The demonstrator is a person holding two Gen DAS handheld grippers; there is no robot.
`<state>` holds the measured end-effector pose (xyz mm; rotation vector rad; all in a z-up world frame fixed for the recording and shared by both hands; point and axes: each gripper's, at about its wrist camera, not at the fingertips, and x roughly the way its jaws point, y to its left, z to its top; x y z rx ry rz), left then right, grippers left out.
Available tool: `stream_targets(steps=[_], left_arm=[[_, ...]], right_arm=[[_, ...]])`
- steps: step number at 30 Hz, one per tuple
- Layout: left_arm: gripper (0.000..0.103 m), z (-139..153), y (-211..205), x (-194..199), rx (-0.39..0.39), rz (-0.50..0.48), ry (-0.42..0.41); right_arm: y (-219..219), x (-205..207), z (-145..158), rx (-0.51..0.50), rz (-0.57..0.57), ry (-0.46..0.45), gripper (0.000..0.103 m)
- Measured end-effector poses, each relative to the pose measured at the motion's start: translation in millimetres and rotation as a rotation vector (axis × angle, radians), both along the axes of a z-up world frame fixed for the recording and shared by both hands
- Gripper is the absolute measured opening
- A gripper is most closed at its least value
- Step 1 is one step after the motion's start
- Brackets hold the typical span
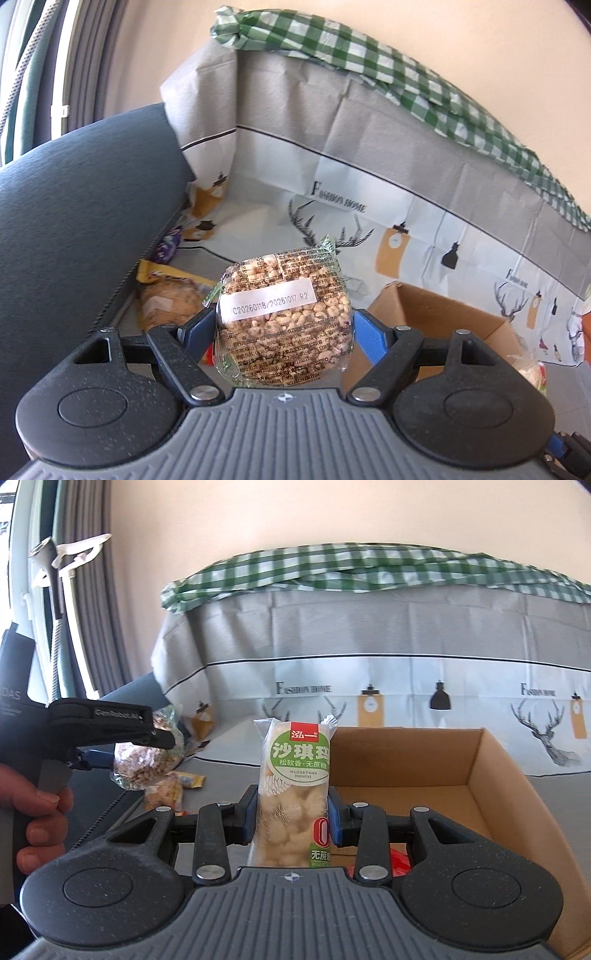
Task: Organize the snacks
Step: 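Carry the peanut-candy bar and nut cake pack over the box with both tools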
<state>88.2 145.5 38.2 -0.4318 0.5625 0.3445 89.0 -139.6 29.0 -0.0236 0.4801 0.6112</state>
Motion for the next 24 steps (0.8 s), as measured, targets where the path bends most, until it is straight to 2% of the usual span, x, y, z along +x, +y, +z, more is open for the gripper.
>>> stream_targets(steps=[11, 24], left_arm=[[0.084, 6, -40, 18, 0.013, -0.069, -0.073], [0.084, 5, -94, 43, 0.061, -0.204, -0.122]], right_arm=[[-30, 13, 1, 0.027, -0.069, 0.004, 0.038], [-52, 26, 0, 0.020, -0.147, 0.002, 0.038]])
